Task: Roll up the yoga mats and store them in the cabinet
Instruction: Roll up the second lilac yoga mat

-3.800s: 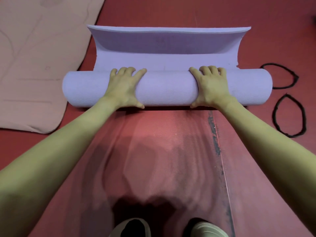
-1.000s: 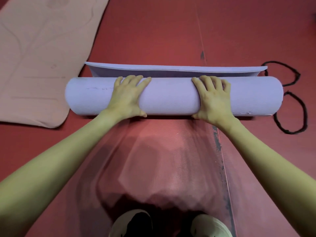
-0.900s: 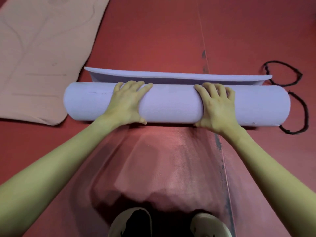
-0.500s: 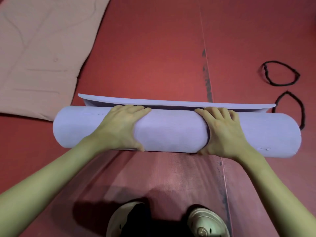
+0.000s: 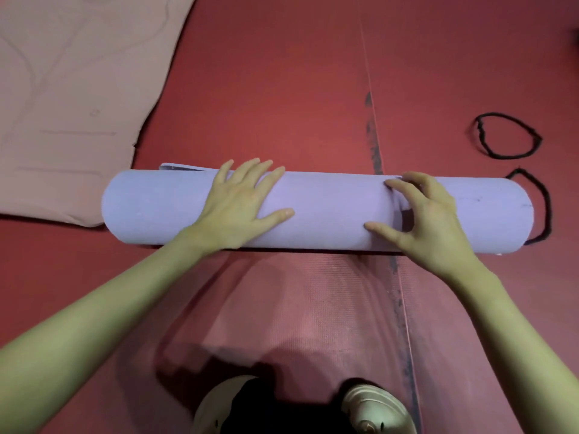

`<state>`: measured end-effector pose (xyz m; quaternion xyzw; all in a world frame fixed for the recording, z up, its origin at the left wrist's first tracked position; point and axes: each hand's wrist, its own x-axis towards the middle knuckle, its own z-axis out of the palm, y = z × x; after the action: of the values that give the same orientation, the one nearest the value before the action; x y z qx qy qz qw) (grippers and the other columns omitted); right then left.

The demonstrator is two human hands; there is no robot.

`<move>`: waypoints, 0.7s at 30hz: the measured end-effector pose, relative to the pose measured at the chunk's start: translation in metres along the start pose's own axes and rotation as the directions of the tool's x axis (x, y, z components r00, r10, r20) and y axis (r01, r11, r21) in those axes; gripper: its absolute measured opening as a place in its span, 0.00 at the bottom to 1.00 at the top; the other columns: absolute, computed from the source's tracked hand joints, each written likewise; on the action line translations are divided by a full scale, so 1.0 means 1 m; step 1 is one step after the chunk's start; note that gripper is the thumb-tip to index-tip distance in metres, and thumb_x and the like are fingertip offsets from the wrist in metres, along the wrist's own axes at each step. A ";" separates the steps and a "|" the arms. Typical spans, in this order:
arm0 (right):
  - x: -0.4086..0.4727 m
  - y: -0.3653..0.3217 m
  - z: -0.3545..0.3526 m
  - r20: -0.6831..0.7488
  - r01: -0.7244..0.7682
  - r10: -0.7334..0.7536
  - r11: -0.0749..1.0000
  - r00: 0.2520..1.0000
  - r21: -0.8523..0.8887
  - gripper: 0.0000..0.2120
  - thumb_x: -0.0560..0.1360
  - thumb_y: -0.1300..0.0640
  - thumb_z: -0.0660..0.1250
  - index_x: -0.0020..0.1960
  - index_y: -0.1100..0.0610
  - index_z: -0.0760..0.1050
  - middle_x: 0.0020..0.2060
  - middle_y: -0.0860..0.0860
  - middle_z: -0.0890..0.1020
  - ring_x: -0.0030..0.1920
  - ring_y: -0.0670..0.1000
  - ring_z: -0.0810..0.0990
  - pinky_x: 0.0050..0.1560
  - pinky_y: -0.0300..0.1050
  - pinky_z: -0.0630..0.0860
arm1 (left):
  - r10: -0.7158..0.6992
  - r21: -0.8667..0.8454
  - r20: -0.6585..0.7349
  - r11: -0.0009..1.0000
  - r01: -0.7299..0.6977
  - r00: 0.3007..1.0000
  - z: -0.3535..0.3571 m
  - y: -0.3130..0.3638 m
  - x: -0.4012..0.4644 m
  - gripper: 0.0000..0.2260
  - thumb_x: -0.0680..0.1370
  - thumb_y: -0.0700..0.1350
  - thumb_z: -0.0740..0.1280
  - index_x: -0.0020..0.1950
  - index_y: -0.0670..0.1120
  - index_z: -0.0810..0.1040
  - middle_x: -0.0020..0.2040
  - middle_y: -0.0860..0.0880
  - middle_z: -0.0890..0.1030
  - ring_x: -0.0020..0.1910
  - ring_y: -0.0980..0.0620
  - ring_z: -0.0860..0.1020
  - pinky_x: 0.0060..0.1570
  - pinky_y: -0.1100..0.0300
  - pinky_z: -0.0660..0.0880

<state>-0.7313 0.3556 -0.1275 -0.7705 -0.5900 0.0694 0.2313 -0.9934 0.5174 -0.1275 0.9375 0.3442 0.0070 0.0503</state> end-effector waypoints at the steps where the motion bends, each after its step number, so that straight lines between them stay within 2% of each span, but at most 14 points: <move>1: -0.001 0.003 0.000 -0.044 -0.033 0.032 0.999 0.999 -0.012 0.33 0.68 0.41 0.73 0.66 0.59 0.74 0.65 0.59 0.72 0.66 0.61 0.70 0.68 0.56 0.64 | -0.008 0.002 0.024 1.000 0.008 1.000 -0.003 -0.001 0.008 0.37 0.74 0.69 0.43 0.76 0.49 0.62 0.75 0.46 0.64 0.75 0.46 0.60 0.73 0.42 0.52; 3: -0.003 0.009 -0.001 -0.116 -0.108 0.104 0.994 0.988 -0.029 0.32 0.69 0.39 0.67 0.64 0.60 0.74 0.66 0.60 0.71 0.68 0.61 0.68 0.69 0.55 0.61 | 0.005 -0.019 0.038 1.000 -0.005 0.999 -0.007 0.000 0.019 0.34 0.76 0.64 0.42 0.76 0.49 0.62 0.76 0.46 0.64 0.75 0.45 0.60 0.72 0.41 0.53; 4: -0.004 0.014 -0.003 -0.145 -0.140 0.134 0.990 0.980 -0.032 0.32 0.69 0.39 0.65 0.64 0.60 0.74 0.67 0.61 0.70 0.69 0.61 0.67 0.69 0.54 0.60 | 0.042 -0.048 0.002 0.998 -0.042 0.999 -0.006 0.005 0.023 0.31 0.77 0.59 0.43 0.76 0.47 0.63 0.75 0.45 0.65 0.74 0.44 0.62 0.72 0.41 0.55; 7: -0.011 0.028 -0.010 -0.228 -0.228 0.223 0.974 0.948 0.004 0.29 0.69 0.42 0.67 0.62 0.61 0.74 0.68 0.62 0.68 0.69 0.61 0.65 0.69 0.54 0.60 | 0.218 -0.166 -0.235 0.951 -0.260 0.947 0.003 0.030 0.031 0.25 0.74 0.37 0.50 0.69 0.38 0.72 0.68 0.40 0.73 0.67 0.39 0.72 0.68 0.44 0.65; 9: -0.017 0.039 -0.014 -0.307 -0.279 0.278 0.959 0.910 0.042 0.31 0.68 0.41 0.69 0.62 0.61 0.74 0.66 0.62 0.69 0.67 0.60 0.66 0.68 0.54 0.62 | 0.270 -0.201 -0.338 0.915 -0.350 0.901 0.011 0.051 0.039 0.22 0.73 0.33 0.55 0.66 0.36 0.74 0.65 0.38 0.75 0.64 0.39 0.74 0.67 0.46 0.66; 11: -0.022 0.048 -0.014 -0.361 -0.324 0.325 0.944 0.874 0.067 0.35 0.67 0.39 0.73 0.64 0.61 0.71 0.63 0.61 0.70 0.64 0.59 0.67 0.65 0.54 0.63 | 0.303 -0.156 -0.342 0.915 -0.372 0.890 0.017 0.071 0.045 0.19 0.78 0.41 0.59 0.68 0.37 0.73 0.66 0.38 0.74 0.66 0.40 0.73 0.69 0.44 0.65; 12: -0.025 0.055 -0.015 -0.385 -0.346 0.348 0.935 0.855 0.077 0.37 0.67 0.39 0.74 0.65 0.62 0.69 0.63 0.61 0.70 0.63 0.59 0.67 0.65 0.54 0.64 | 0.322 -0.116 -0.302 0.922 -0.370 0.897 0.020 0.081 0.049 0.22 0.79 0.48 0.59 0.70 0.38 0.71 0.69 0.38 0.72 0.68 0.41 0.71 0.70 0.42 0.62; 14: -0.031 0.069 -0.015 -0.456 -0.350 0.356 0.931 0.816 0.102 0.34 0.71 0.43 0.73 0.66 0.65 0.68 0.61 0.62 0.71 0.62 0.59 0.68 0.64 0.53 0.64 | 0.335 0.010 -0.150 0.941 -0.337 0.930 0.021 0.099 0.056 0.36 0.76 0.62 0.56 0.75 0.39 0.62 0.75 0.38 0.64 0.74 0.41 0.63 0.72 0.37 0.56; 16: -0.039 0.084 -0.012 -0.542 -0.335 0.348 0.934 0.765 0.127 0.22 0.77 0.53 0.66 0.64 0.67 0.68 0.59 0.63 0.73 0.59 0.61 0.69 0.62 0.53 0.65 | 0.272 0.146 0.021 0.951 -0.272 0.962 0.019 0.112 0.065 0.50 0.70 0.72 0.59 0.77 0.37 0.50 0.77 0.36 0.53 0.77 0.41 0.53 0.73 0.36 0.49; 18: -0.047 0.103 -0.008 -0.574 -0.390 0.397 0.910 0.716 0.143 0.17 0.76 0.63 0.59 0.63 0.68 0.68 0.57 0.64 0.73 0.58 0.63 0.70 0.60 0.55 0.66 | 0.174 0.215 0.102 0.957 -0.193 0.979 0.015 0.122 0.075 0.60 0.63 0.75 0.64 0.77 0.36 0.43 0.78 0.35 0.47 0.78 0.40 0.47 0.73 0.36 0.45; 21: -0.052 0.130 -0.005 -0.479 -0.585 0.604 0.783 0.636 0.212 0.25 0.67 0.68 0.55 0.65 0.67 0.68 0.59 0.65 0.72 0.60 0.66 0.69 0.61 0.57 0.64 | 0.087 0.262 0.133 0.958 -0.119 0.987 0.012 0.125 0.090 0.65 0.59 0.74 0.69 0.77 0.37 0.41 0.77 0.35 0.48 0.77 0.39 0.48 0.73 0.36 0.45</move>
<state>-0.6312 0.2797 -0.1888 -0.9053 -0.2162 -0.0598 0.3608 -0.8438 0.4799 -0.1291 0.9510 0.2890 -0.0938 -0.0575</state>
